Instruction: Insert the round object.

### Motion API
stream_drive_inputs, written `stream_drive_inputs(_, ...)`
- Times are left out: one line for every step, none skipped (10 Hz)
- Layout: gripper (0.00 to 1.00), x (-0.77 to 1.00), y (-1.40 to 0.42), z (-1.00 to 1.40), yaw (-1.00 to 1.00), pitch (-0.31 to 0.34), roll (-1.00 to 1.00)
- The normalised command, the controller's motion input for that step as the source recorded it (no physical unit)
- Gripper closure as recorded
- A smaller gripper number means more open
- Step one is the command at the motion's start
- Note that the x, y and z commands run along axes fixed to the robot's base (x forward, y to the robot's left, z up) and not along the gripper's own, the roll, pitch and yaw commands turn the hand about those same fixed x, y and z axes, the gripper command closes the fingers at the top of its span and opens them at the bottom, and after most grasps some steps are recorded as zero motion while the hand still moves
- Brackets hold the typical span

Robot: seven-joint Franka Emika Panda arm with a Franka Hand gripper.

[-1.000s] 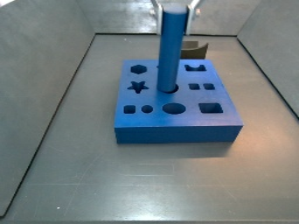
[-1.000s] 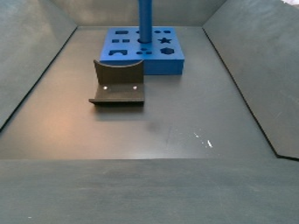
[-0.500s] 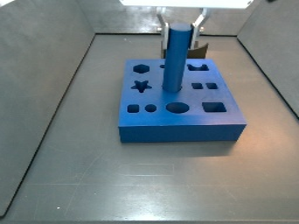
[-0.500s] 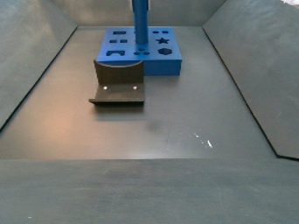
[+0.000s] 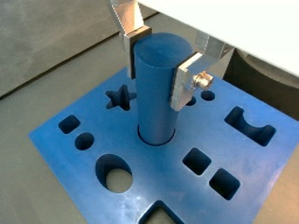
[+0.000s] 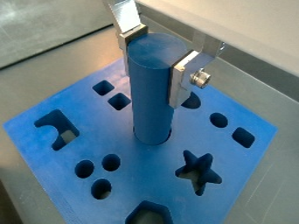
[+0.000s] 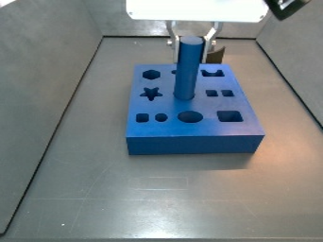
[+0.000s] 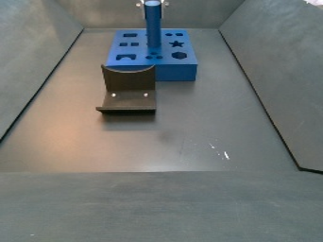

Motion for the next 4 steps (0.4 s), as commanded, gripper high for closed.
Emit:
stream_drive_inputs(1.00, 0.00, 0.00, -0.30, -0.01, -0.036, -0.02)
stream_drive_inputs(1.00, 0.00, 0.00, -0.27, -0.01, -0.039, -0.01)
stream_drive_inputs(1.00, 0.00, 0.00, 0.00, 0.00, -0.011, 0.00)
stream_drive_inputs(1.00, 0.00, 0.00, 0.00, 0.00, 0.000, 0.00)
